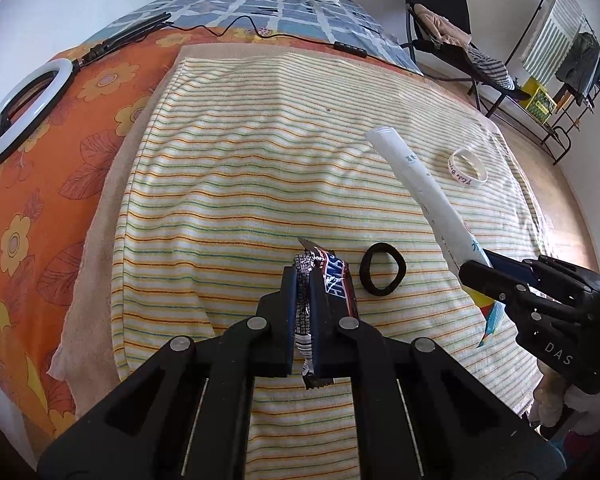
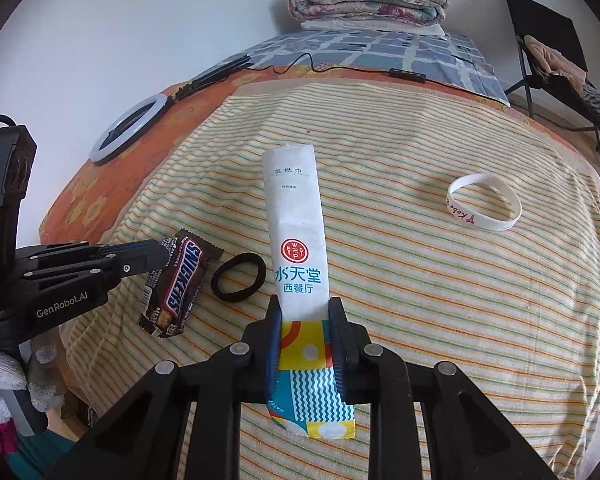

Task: Collect trash
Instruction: 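Grasp the Snickers bar with the left tool while the right tool grasps the white tube, then carry the Snickers bar and white tube over the blue basket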

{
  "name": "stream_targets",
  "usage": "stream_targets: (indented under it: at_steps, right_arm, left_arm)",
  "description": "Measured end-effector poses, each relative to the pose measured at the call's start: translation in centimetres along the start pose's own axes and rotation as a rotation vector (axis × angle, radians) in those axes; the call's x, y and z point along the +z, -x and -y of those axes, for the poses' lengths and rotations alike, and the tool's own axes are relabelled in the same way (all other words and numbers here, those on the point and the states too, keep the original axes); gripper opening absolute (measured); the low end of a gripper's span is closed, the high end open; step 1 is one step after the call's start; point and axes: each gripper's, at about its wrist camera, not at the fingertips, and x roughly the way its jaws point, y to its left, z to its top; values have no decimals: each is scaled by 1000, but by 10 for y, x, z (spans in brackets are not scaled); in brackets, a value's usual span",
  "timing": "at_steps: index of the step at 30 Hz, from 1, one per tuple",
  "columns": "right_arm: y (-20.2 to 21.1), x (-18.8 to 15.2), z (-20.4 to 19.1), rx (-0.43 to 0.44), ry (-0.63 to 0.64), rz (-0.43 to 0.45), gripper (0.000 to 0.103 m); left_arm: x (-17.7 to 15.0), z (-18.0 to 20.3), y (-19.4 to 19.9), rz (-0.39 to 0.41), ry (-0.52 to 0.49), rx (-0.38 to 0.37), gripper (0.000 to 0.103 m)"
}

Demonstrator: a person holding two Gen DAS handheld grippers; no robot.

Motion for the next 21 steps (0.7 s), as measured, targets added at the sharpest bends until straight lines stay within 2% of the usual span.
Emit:
stream_targets:
  at_steps: [11, 21]
  right_arm:
    - [24, -6, -6, -4, 11, 32, 20]
    - [50, -21, -13, 7, 19, 46, 20]
  left_arm:
    - [-3, 0, 26, 47, -4, 2, 4]
    - [-16, 12, 64, 99, -54, -10, 4]
